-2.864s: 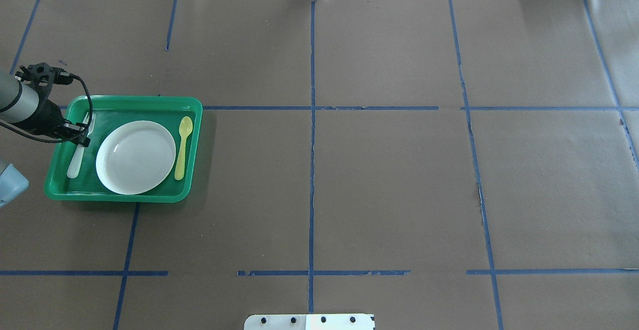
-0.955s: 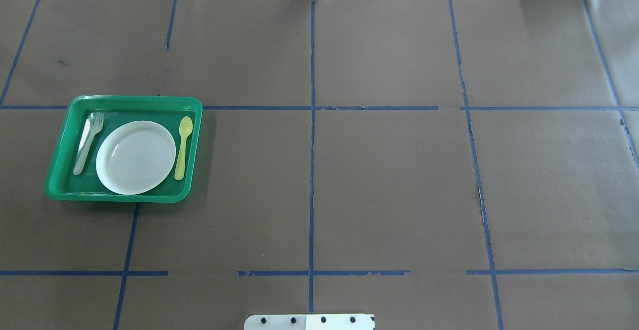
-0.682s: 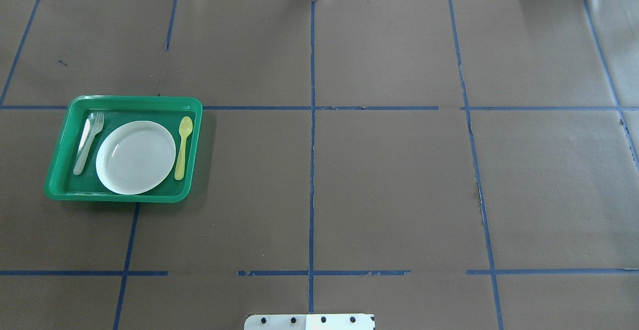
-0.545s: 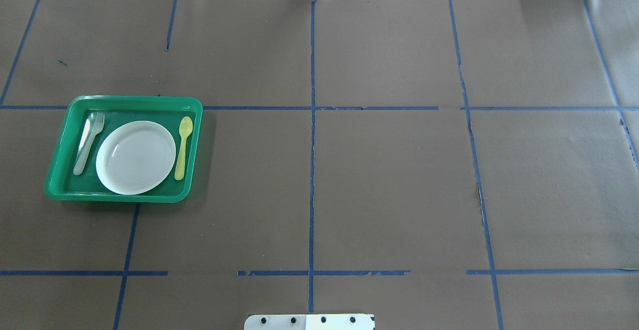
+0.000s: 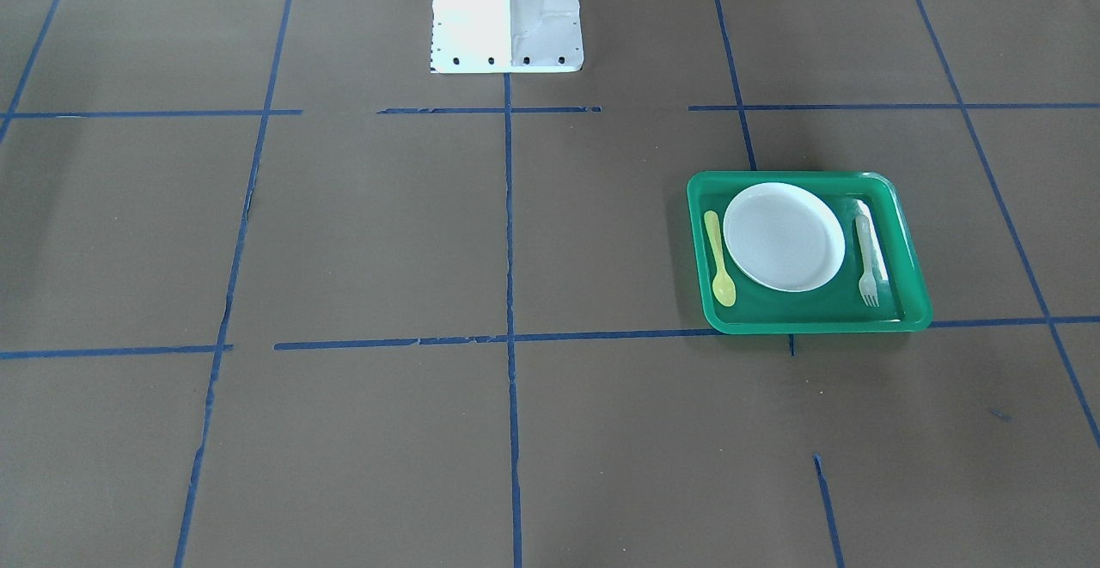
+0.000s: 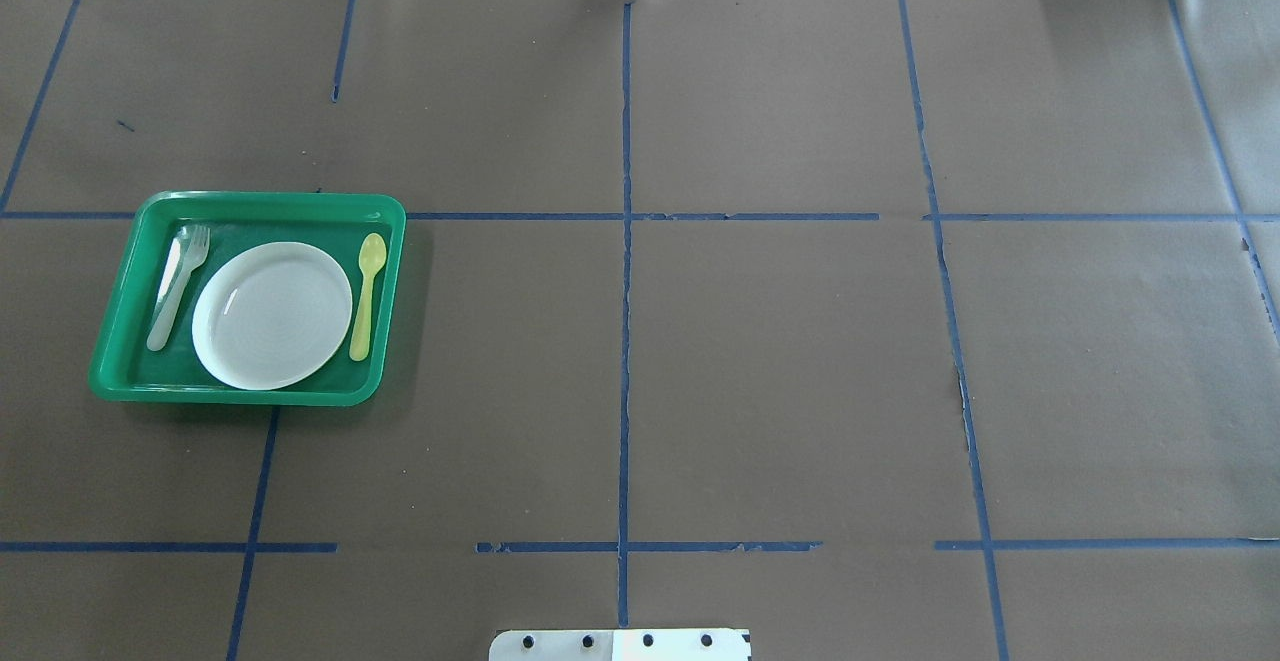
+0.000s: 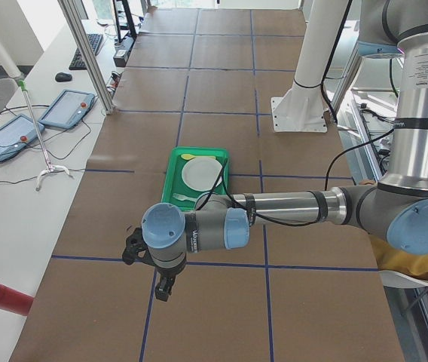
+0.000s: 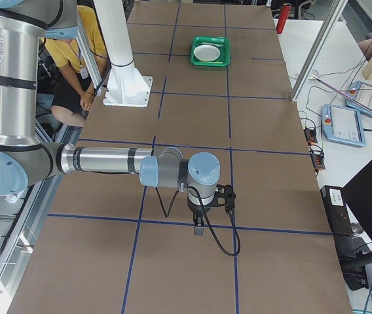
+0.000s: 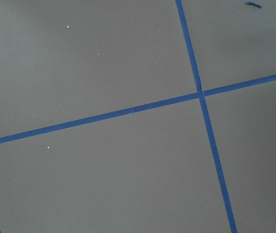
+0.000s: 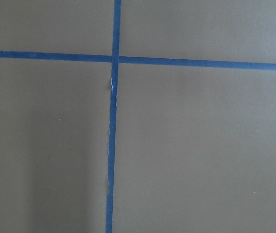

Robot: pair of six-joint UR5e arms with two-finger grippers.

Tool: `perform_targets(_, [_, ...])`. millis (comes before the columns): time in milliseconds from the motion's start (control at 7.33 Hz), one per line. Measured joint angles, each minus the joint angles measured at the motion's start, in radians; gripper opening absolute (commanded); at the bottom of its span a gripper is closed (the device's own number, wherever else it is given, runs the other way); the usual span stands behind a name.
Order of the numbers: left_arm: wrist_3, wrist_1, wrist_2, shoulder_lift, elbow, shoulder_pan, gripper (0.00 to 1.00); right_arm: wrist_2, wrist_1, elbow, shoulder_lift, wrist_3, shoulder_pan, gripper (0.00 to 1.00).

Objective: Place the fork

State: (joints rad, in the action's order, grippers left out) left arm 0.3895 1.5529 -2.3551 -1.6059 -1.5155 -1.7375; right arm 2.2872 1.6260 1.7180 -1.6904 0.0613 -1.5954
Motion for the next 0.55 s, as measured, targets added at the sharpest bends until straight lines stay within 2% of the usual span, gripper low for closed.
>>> perform_targets(545, [0.001, -0.063, 0.001, 0.018, -0.064, 0.002, 1.0, 0.0, 0.0, 0.0, 0.0, 0.0, 0.0, 1.0])
